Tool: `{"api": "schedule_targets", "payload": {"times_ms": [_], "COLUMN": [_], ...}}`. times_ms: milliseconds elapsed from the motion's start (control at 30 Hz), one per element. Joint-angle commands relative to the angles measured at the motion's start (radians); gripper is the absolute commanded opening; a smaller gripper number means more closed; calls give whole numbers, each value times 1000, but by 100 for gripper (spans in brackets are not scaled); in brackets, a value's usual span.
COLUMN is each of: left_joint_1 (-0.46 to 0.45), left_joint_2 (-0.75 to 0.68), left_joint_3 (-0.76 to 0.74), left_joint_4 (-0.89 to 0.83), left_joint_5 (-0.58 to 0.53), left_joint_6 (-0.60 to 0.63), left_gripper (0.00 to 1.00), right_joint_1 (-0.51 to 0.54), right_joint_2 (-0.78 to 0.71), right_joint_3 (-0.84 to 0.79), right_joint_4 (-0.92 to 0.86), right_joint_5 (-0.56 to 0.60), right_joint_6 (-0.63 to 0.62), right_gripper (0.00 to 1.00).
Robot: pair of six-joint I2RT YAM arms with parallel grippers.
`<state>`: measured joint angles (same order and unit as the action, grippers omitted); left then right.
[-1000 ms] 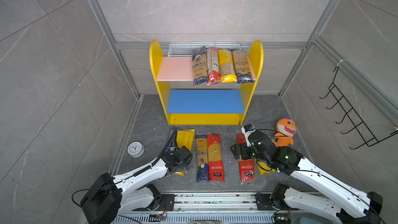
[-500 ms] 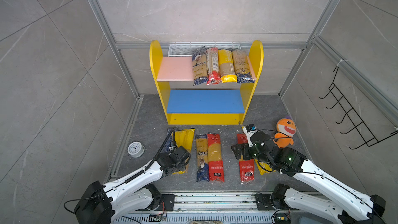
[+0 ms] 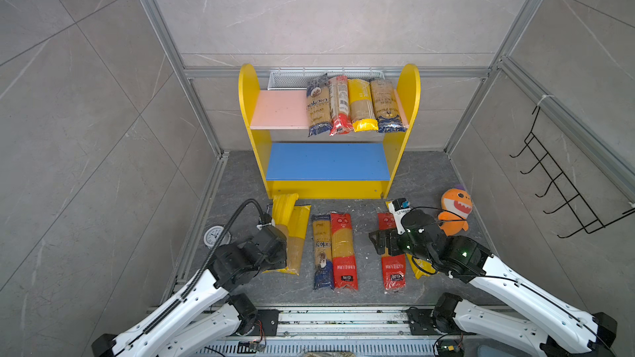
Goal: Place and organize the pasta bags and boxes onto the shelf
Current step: 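Grasp the yellow-topped spaghetti bag with the left gripper, then lift the yellow-topped bag with the left gripper up to the pink shelf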
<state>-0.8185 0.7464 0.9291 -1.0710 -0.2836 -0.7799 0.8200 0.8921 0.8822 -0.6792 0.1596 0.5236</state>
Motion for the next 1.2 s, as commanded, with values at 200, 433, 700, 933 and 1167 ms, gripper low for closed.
{"api": "schedule_targets", "payload": {"times_ms": [200,433,700,933,1167], "left_joint_1": [1,0,1,69,289], "left_joint_2": [12,171,417,748,913], "left_joint_3": [506,777,1075,1489,1654], "left_joint_4": [-207,-227,-183,-158,27], "left_joint_5": [-154,-144,-180,-127,100], "left_joint_6": [129,223,345,488,478], "left_gripper": [0,0,0,0,0], "right_joint_1": [4,4,5,3,1], "right_joint_2": [26,42,48,56,83], "right_joint_3": [100,150,179,227,242], "right_joint_4": [22,21,15,-10,-21], "right_joint_5": [3,8,9,31,35], "right_joint_6": [-4,-23,-35,-55,-56], "right_gripper": [100,100,100,100,100]}}
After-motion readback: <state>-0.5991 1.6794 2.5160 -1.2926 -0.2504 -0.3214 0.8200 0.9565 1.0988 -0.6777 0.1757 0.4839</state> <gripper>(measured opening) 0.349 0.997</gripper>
